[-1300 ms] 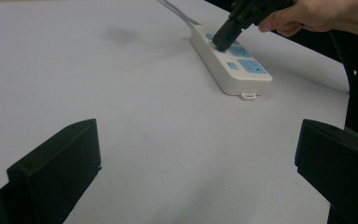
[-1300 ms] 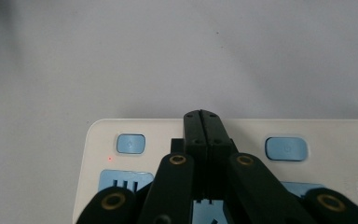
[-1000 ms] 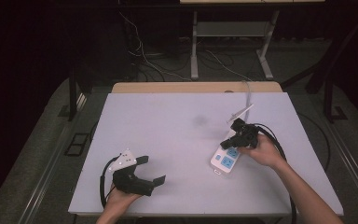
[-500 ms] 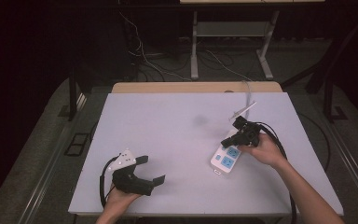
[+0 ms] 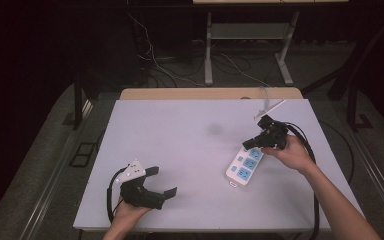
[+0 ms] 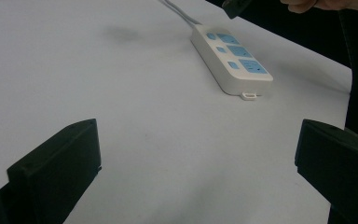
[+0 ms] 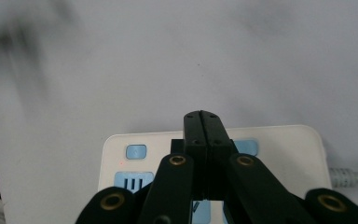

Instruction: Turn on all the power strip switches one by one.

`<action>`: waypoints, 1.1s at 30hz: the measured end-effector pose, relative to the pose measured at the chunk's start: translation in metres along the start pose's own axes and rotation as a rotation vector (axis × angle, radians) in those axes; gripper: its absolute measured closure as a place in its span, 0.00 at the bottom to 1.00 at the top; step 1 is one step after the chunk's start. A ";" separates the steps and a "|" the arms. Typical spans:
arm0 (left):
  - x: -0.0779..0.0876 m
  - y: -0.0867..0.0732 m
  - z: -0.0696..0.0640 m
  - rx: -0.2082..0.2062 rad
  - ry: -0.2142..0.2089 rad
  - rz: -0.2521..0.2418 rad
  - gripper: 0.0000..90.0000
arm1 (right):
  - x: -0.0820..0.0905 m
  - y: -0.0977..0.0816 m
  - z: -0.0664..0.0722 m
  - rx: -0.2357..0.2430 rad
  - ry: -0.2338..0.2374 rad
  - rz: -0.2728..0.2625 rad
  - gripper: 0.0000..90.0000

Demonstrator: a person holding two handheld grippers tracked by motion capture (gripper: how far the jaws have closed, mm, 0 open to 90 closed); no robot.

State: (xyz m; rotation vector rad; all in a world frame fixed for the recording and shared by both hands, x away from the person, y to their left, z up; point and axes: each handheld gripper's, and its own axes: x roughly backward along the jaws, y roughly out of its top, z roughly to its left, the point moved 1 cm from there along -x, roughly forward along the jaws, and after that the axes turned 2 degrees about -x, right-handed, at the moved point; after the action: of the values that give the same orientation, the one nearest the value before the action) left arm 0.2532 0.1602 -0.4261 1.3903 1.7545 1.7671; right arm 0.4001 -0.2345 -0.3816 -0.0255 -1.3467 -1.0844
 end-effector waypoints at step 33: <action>0.002 0.000 0.002 0.002 0.005 -0.002 0.00 | -0.006 0.006 -0.031 -0.027 -0.024 0.018 1.00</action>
State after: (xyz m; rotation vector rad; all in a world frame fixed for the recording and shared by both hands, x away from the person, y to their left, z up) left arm 0.2536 0.1629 -0.4260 1.3862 1.7603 1.7696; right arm 0.4284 -0.2456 -0.3926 -0.0704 -1.3509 -1.0901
